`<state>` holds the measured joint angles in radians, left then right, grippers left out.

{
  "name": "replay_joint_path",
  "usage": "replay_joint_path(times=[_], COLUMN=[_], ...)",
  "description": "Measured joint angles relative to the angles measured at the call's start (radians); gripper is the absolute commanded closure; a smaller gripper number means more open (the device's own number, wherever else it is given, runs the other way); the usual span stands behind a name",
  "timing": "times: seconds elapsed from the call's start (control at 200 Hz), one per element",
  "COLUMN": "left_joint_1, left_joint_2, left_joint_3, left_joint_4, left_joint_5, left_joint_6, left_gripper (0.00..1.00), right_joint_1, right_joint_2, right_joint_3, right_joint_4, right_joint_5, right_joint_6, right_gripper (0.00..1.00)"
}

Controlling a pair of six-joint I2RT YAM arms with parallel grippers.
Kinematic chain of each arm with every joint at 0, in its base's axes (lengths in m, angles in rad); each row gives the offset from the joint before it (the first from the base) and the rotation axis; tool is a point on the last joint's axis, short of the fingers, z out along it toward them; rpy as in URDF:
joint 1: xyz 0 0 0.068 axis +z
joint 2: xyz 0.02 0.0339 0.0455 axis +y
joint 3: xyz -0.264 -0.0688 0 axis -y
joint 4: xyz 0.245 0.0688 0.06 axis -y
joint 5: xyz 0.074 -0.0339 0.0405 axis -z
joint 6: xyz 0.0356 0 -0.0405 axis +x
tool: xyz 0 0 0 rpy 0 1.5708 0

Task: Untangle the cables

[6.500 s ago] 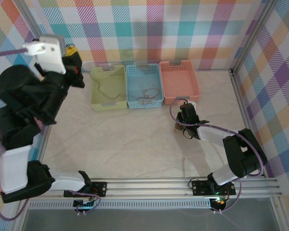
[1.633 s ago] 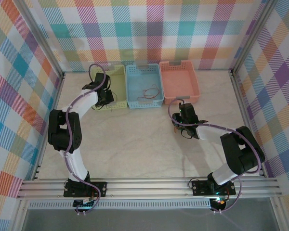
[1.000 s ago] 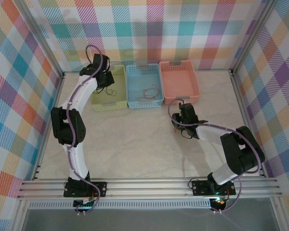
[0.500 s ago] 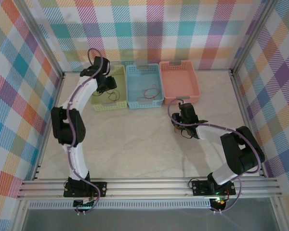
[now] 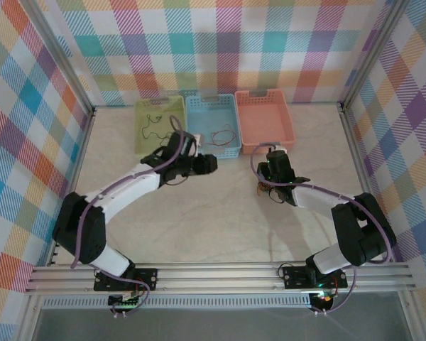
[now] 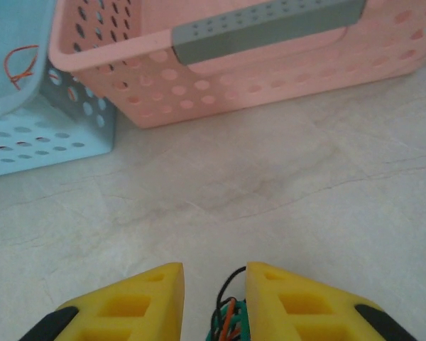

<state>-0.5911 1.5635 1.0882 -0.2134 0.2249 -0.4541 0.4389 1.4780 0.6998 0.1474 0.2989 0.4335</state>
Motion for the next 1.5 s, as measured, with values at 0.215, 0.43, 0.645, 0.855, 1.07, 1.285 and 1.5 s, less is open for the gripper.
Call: replay_joint_path(times=[0.215,0.43,0.645,0.855,1.07,1.285,1.5], left_joint_1=[-0.017,-0.028,-0.053,-0.055,-0.055,-0.057,-0.118], left_joint_2=[0.05,0.049,0.049,0.049,0.007,-0.015,-0.047], left_joint_3=[-0.071,-0.119,-0.15,-0.151,-0.181,-0.182,-0.182], left_joint_4=[0.137,0.249,0.269,0.273,0.273,0.273,0.259], left_joint_5=[0.05,0.051,0.052,0.052,0.051,0.053,0.051], left_joint_6=[-0.03,-0.04,-0.041,-0.047,-0.047,-0.04,0.031], left_gripper=[0.52,0.52,0.52,0.52,0.51,0.51,0.5], right_joint_1=[0.0,0.0,0.0,0.001,0.018,0.076,0.099], right_joint_2=[0.029,0.08,0.09,0.087,-0.021,-0.087,-0.103], right_joint_3=[0.016,0.059,0.074,0.068,-0.043,-0.116,-0.151], right_joint_4=[-0.056,-0.082,-0.085,-0.056,0.109,0.328,0.459], right_joint_5=[0.007,-0.027,-0.059,-0.108,-0.261,-0.487,-0.608], right_joint_6=[0.004,0.004,-0.004,-0.006,-0.03,-0.058,-0.068], right_gripper=[0.74,0.84,1.0,1.0,1.0,1.0,1.0])
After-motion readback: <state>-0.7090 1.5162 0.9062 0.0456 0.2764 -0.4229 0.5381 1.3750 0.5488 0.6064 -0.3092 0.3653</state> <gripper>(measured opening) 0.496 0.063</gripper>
